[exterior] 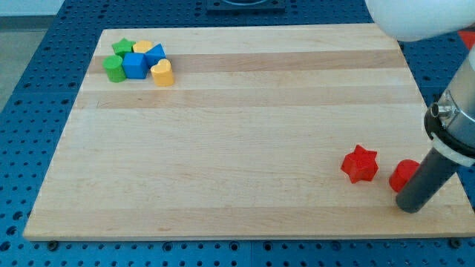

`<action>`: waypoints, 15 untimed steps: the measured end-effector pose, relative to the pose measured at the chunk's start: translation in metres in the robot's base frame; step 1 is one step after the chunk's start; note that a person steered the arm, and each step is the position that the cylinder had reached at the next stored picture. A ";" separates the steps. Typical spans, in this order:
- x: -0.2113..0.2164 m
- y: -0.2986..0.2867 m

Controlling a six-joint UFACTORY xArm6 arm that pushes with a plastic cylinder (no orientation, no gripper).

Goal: Move the red circle horizontally to the center right side

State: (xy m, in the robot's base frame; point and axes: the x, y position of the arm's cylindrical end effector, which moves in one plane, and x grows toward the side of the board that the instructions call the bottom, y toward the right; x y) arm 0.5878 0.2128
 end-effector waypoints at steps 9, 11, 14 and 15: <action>-0.102 -0.100; -0.184 -0.110; -0.119 0.018; -0.108 0.020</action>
State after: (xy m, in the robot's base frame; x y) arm 0.4794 0.2327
